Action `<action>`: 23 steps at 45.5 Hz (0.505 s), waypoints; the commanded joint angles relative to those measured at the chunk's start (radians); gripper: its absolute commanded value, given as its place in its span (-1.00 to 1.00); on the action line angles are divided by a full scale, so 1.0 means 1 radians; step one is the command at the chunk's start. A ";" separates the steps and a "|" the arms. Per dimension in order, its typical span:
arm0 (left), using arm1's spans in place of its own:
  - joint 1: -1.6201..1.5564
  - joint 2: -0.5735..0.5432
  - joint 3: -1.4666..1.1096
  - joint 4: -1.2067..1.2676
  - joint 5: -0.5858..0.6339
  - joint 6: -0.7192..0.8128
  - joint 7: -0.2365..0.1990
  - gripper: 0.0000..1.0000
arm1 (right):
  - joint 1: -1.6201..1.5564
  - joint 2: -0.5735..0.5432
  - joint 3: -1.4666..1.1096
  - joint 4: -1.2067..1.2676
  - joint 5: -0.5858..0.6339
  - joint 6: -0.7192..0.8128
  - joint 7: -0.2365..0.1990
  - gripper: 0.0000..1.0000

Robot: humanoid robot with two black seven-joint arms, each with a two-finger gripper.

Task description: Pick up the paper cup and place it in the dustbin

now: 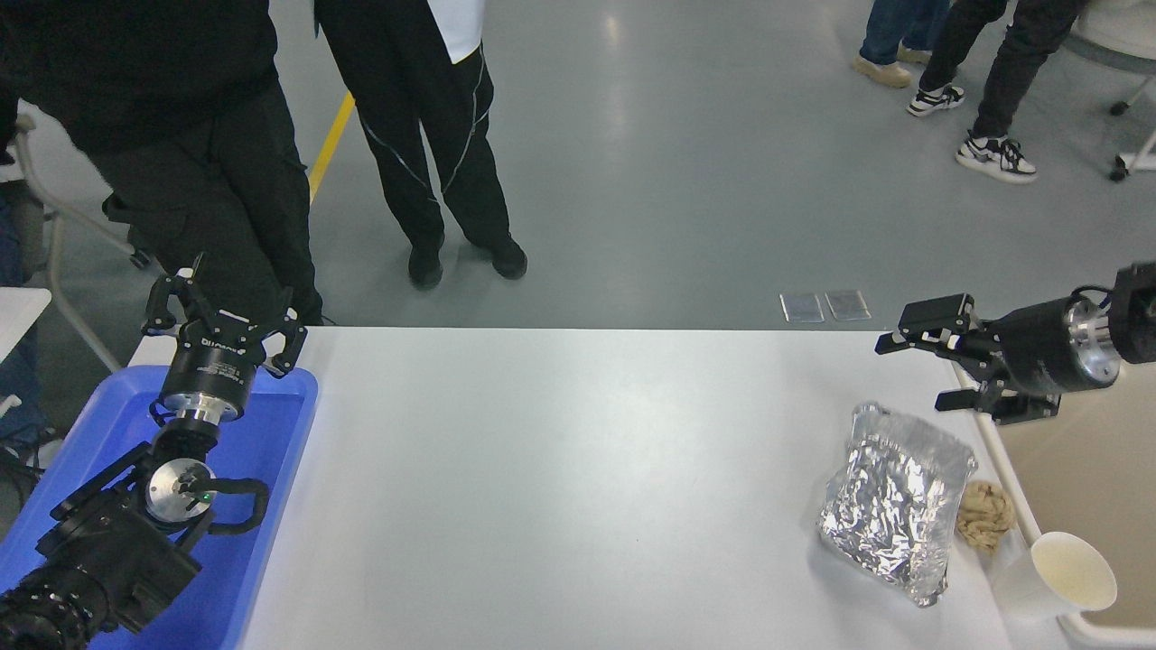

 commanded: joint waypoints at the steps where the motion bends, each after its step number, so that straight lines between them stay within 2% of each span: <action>1: 0.001 -0.001 0.000 0.000 -0.001 0.000 -0.001 0.96 | 0.181 0.094 -0.004 0.026 -0.188 0.101 0.000 1.00; 6: 0.001 -0.001 0.000 0.000 0.000 0.000 -0.001 0.96 | 0.253 0.157 0.001 0.026 -0.224 0.101 -0.001 1.00; 16: 0.001 0.000 0.000 0.000 -0.001 0.002 -0.001 0.96 | 0.429 0.225 -0.073 0.080 -0.225 0.101 -0.015 1.00; 23: -0.001 -0.001 -0.002 0.000 -0.001 0.000 -0.001 0.96 | 0.521 0.220 -0.133 0.143 -0.221 0.101 -0.018 1.00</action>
